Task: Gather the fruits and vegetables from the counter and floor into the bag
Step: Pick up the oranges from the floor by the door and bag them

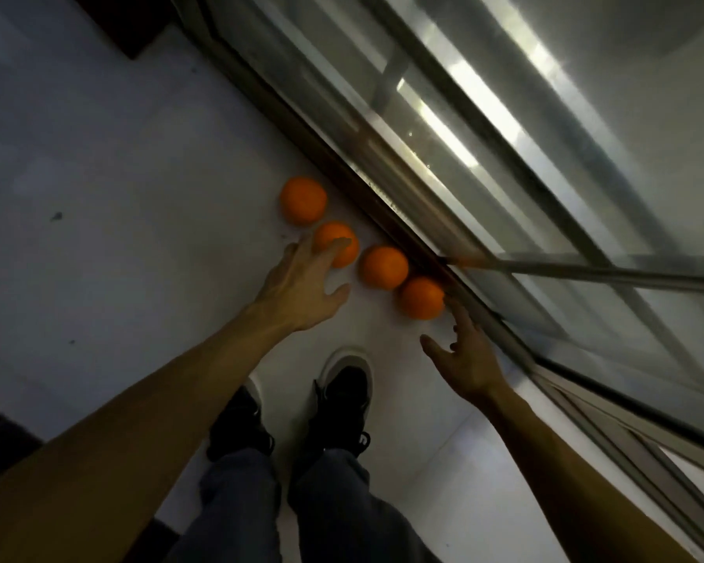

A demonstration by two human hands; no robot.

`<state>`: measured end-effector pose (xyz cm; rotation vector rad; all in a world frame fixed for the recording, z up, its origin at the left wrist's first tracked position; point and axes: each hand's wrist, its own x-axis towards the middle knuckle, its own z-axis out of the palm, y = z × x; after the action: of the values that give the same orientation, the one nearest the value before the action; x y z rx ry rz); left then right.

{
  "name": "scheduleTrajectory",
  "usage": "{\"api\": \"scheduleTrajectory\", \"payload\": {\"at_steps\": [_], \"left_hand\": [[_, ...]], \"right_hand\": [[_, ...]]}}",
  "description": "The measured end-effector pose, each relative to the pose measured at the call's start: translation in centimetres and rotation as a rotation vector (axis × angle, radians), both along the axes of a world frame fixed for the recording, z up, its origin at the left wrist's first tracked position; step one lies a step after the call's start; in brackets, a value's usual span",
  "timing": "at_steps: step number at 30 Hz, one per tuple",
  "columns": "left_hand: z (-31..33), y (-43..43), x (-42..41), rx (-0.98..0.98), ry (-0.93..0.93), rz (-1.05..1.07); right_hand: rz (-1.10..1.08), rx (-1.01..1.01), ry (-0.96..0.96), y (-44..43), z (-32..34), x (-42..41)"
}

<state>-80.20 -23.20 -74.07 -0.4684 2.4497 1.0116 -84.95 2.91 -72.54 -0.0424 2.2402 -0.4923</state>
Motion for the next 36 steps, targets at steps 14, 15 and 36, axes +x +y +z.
{"api": "scheduleTrajectory", "payload": {"at_steps": [14,15,36], "left_hand": [[-9.9,1.6,-3.1,-0.219,0.183,0.089],[-9.8,1.6,-3.1,-0.196,0.189,0.105],[33.6,-10.3,15.4,-0.173,0.285,0.555]], "right_hand": [[-0.115,-0.059,0.147,-1.8,-10.0,-1.2],[-0.113,-0.06,0.166,-2.0,-9.9,-1.2],[0.113,-0.452,0.127,-14.4,31.5,6.2]]}}
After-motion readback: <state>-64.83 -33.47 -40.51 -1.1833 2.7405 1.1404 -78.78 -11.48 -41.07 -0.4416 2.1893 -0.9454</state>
